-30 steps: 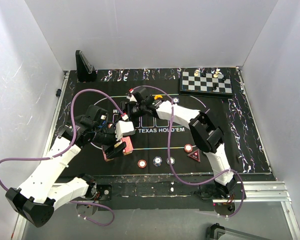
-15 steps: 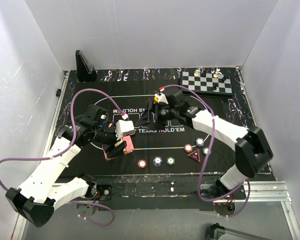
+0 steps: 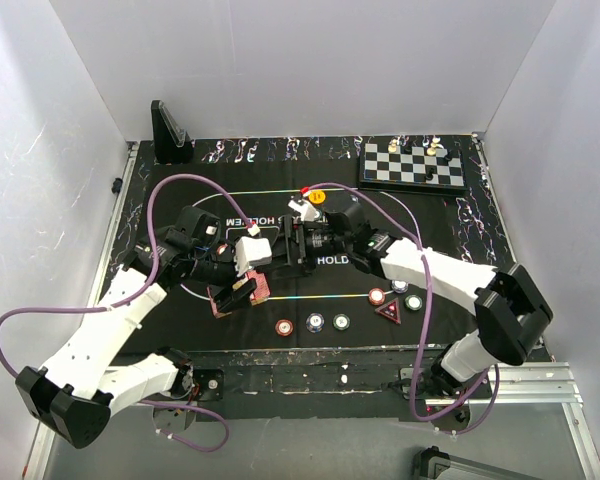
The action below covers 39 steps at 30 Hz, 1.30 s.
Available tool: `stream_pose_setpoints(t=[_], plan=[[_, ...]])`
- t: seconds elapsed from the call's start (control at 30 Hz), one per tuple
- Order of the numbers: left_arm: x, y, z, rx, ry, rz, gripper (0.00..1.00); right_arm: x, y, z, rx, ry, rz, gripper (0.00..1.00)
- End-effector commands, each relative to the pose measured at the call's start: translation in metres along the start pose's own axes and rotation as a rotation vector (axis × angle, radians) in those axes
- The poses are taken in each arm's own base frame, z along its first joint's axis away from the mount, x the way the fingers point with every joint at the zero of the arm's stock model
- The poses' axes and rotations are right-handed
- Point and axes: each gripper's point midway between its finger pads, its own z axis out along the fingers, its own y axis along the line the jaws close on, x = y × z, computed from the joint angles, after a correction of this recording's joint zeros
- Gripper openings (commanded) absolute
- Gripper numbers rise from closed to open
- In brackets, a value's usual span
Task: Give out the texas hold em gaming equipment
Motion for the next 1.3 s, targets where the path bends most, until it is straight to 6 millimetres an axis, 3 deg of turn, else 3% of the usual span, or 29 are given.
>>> stream_pose_setpoints(t=[0.0, 0.2, 0.7, 1.27], plan=[[-0.023, 0.005, -0.010, -0.029, -0.068, 0.052, 0.26, 0.001, 0.027, 0.015, -0.081, 0.030, -0.065, 0.90], [-0.031, 0.009, -0.013, -0.049, -0.092, 0.059, 0.26, 0.008, 0.019, 0.022, -0.069, 0.053, -0.043, 0.90], [-0.034, 0.011, -0.012, -0.050, -0.095, 0.061, 0.26, 0.015, 0.014, 0.020, -0.083, 0.074, -0.009, 0.42], [-0.034, 0.008, -0.012, -0.043, -0.105, 0.059, 0.25, 0.009, 0.003, -0.004, -0.084, 0.013, 0.029, 0.30]])
